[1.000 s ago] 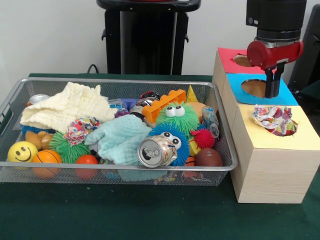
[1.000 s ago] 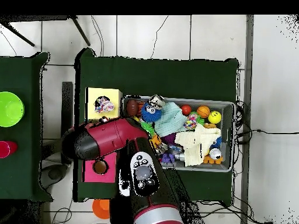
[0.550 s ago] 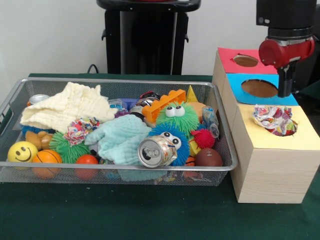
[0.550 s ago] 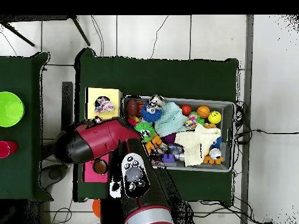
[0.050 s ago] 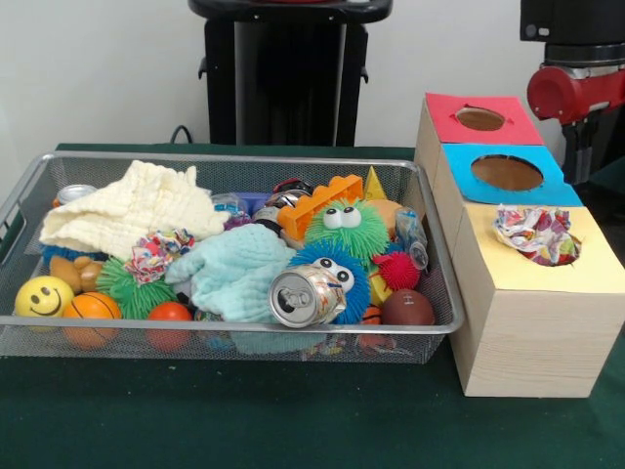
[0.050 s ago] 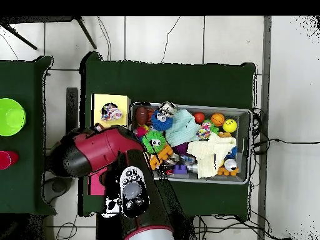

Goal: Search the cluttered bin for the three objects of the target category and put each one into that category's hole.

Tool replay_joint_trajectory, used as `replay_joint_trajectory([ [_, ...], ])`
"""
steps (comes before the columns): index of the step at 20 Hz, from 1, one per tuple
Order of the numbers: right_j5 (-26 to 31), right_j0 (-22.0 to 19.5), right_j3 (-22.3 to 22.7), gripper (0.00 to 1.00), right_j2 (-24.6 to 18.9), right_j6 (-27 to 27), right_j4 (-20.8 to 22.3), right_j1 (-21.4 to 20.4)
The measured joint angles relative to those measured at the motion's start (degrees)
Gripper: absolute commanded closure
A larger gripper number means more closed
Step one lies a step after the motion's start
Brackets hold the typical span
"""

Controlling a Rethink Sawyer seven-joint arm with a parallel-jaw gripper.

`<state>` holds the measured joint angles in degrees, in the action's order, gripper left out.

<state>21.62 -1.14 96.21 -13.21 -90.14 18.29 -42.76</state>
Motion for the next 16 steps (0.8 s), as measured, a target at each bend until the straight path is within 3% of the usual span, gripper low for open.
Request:
replay_joint_trajectory([
  [16, 0.01, 2.54, -5.52, 1.00, 5.00, 0.00, 3.88, 0.14],
])
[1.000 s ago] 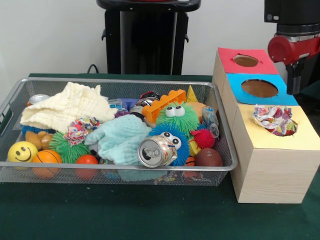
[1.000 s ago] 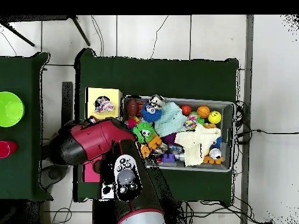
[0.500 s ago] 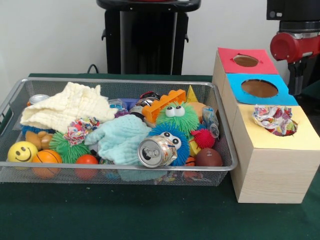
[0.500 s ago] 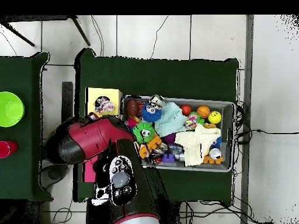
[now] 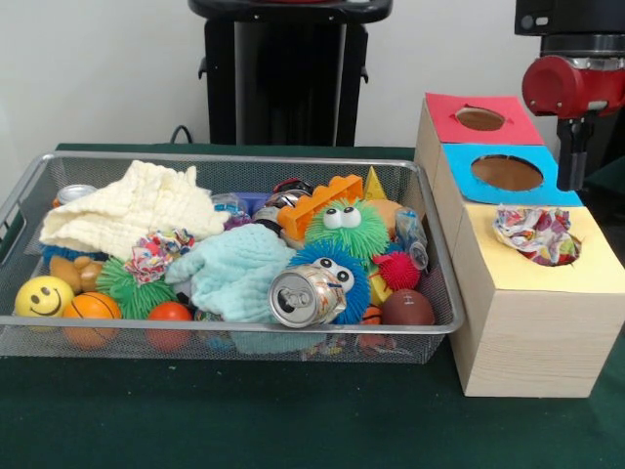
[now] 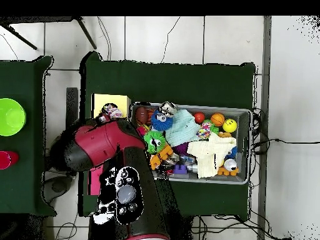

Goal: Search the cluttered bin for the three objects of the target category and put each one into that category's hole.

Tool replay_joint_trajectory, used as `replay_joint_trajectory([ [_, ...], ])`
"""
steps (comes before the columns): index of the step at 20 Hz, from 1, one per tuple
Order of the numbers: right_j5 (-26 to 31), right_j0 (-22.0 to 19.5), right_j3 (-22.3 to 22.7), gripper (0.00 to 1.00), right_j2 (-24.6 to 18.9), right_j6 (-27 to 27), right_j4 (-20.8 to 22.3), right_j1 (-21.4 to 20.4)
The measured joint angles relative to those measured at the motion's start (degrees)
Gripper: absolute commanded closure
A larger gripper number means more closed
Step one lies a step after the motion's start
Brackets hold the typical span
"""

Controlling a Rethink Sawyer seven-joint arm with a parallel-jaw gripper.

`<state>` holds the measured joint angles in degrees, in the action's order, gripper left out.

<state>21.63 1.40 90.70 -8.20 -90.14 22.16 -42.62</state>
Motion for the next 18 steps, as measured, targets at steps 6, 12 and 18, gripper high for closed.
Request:
replay_joint_trajectory([
  [6, 0.01, 0.01, -1.41, 1.00, 0.15, 0.00, 0.38, 0.46],
  [12, 0.96, 0.00, -2.69, 1.00, 0.15, 0.00, 0.52, 2.19],
  [18, 2.48, 0.00, -2.91, 1.00, 0.15, 0.00, 0.58, 3.11],
])
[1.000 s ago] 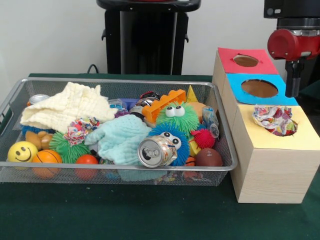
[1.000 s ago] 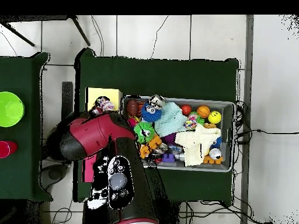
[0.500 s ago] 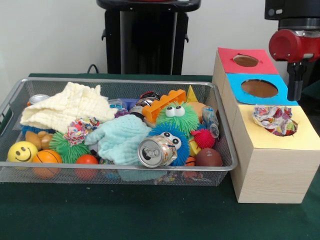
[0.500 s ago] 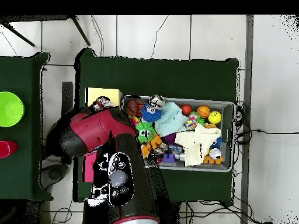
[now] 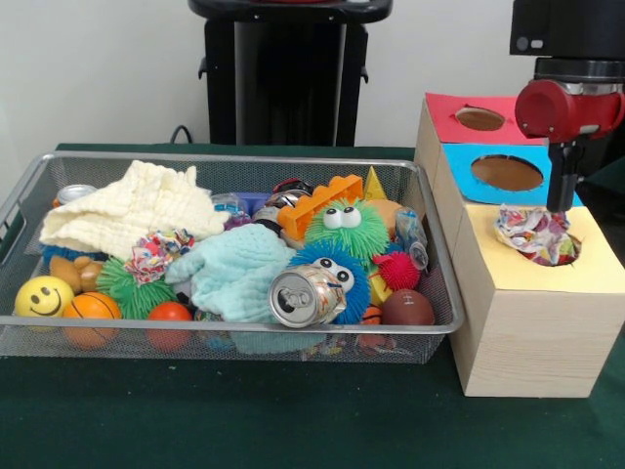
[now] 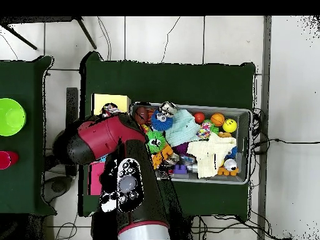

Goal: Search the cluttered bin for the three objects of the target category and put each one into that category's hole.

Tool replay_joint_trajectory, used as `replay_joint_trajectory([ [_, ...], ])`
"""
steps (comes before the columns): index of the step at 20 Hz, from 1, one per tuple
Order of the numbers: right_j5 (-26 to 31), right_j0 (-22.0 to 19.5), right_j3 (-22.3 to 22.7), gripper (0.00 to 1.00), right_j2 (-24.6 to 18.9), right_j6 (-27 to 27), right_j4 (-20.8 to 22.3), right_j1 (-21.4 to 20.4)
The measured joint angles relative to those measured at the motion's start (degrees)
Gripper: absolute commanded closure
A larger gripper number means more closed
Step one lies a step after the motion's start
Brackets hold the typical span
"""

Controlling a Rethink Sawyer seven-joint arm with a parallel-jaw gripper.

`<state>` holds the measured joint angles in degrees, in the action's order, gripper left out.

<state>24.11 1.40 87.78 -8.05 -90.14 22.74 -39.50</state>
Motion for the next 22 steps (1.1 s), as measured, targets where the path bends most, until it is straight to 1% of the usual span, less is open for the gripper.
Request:
replay_joint_trajectory([
  [8, 0.97, 0.01, -0.27, 1.00, 0.00, 0.00, 0.14, 0.60],
  [11, 0.97, 0.15, -0.76, 1.00, 0.02, 0.00, 0.18, 1.46],
  [22, 0.97, 1.92, -2.91, 1.00, 1.41, 0.00, 0.18, 3.55],
])
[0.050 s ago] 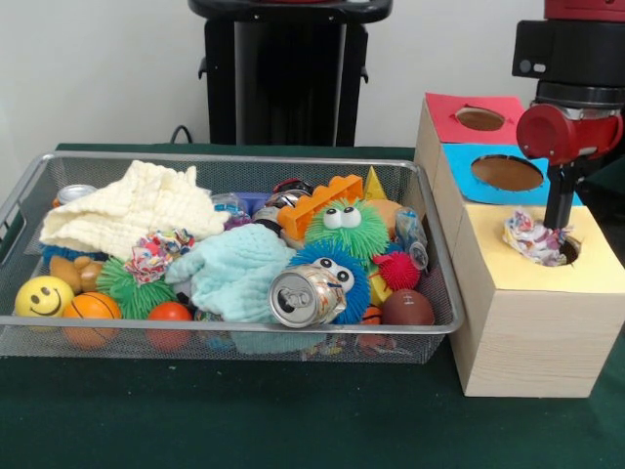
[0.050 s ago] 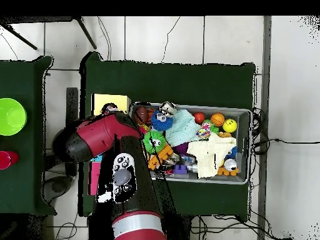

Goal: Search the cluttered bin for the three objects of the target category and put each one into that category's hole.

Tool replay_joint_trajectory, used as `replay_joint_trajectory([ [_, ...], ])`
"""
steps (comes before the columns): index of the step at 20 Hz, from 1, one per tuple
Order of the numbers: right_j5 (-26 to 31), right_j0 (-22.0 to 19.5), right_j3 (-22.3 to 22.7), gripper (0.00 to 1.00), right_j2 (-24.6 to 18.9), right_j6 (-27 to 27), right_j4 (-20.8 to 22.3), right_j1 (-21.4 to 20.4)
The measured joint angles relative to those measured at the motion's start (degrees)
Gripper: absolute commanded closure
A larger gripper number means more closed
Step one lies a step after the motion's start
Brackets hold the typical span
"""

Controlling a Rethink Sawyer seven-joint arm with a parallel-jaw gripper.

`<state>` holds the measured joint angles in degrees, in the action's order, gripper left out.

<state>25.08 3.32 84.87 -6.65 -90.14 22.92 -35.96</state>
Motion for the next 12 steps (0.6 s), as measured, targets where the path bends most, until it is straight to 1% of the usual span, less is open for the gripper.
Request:
replay_joint_trajectory([
  [12, 0.00, 1.05, -1.99, 1.00, 1.26, 0.00, -0.01, 1.31],
])
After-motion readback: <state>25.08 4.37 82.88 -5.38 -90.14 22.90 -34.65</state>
